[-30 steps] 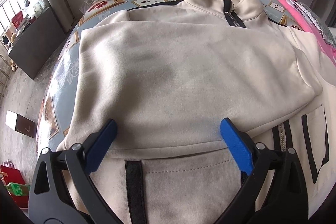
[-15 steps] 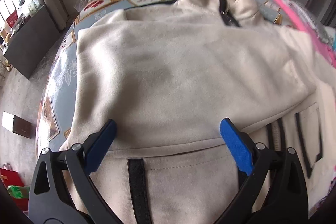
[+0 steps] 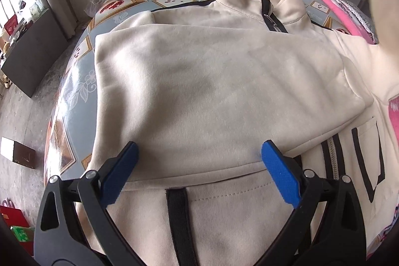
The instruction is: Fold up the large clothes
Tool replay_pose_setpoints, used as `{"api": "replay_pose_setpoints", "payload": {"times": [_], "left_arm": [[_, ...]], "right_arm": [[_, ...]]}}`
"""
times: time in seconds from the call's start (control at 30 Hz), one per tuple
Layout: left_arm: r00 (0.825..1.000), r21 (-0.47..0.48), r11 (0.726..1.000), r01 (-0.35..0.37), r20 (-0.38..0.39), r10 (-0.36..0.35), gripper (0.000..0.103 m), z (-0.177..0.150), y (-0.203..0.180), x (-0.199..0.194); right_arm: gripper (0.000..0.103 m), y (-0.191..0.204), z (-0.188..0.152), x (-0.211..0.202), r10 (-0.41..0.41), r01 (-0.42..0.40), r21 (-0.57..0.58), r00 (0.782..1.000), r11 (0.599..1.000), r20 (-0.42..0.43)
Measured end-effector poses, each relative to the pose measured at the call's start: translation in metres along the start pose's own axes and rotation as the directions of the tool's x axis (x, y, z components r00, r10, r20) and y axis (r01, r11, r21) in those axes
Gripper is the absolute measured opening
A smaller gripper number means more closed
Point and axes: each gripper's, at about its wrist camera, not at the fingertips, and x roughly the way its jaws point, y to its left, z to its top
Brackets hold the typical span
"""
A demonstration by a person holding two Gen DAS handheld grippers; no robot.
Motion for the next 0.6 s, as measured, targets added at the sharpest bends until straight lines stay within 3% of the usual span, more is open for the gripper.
{"api": "replay_pose_setpoints", "payload": {"times": [0.1,0.2,0.3,0.37,0.4,0.43,0.5,0.6], "left_arm": [[0.999,-0.018,0.999,0.041,0.027,-0.040,0.096,-0.004,0.006,-0.011],[0.994,-0.029,0.997,0.076,0.077,-0.074,0.096,-0.007,0.015,-0.027],[0.986,-0.039,0.993,0.112,0.125,-0.107,0.095,-0.010,0.025,-0.044],[0.980,-0.036,0.991,0.130,0.153,-0.123,0.095,-0.011,0.029,-0.054],[0.977,-0.033,0.989,0.142,0.168,-0.134,0.095,-0.012,0.031,-0.059],[0.972,-0.032,0.987,0.157,0.179,-0.149,0.095,-0.011,0.032,-0.062],[0.967,-0.027,0.983,0.181,0.187,-0.173,0.095,-0.010,0.033,-0.066],[0.974,-0.003,0.988,0.155,0.171,-0.152,0.087,-0.008,0.030,-0.062]], "right_arm": [[0.010,0.018,-0.047,0.083,0.053,-0.051,0.017,0.979,0.999,-0.194],[0.010,0.028,-0.106,0.149,0.058,-0.050,0.031,0.925,0.998,-0.377],[0.012,0.042,-0.152,0.184,0.069,-0.073,0.011,0.860,0.997,-0.506],[0.020,0.053,-0.174,0.195,0.100,-0.118,0.007,0.810,0.993,-0.578],[0.032,0.053,-0.181,0.195,0.119,-0.135,0.018,0.797,0.991,-0.592],[0.044,0.051,-0.183,0.192,0.136,-0.146,0.031,0.795,0.989,-0.592],[0.055,0.043,-0.182,0.179,0.168,-0.161,0.063,0.810,0.985,-0.562],[0.055,0.015,-0.177,0.145,0.191,-0.153,0.116,0.841,0.981,-0.506]]}}
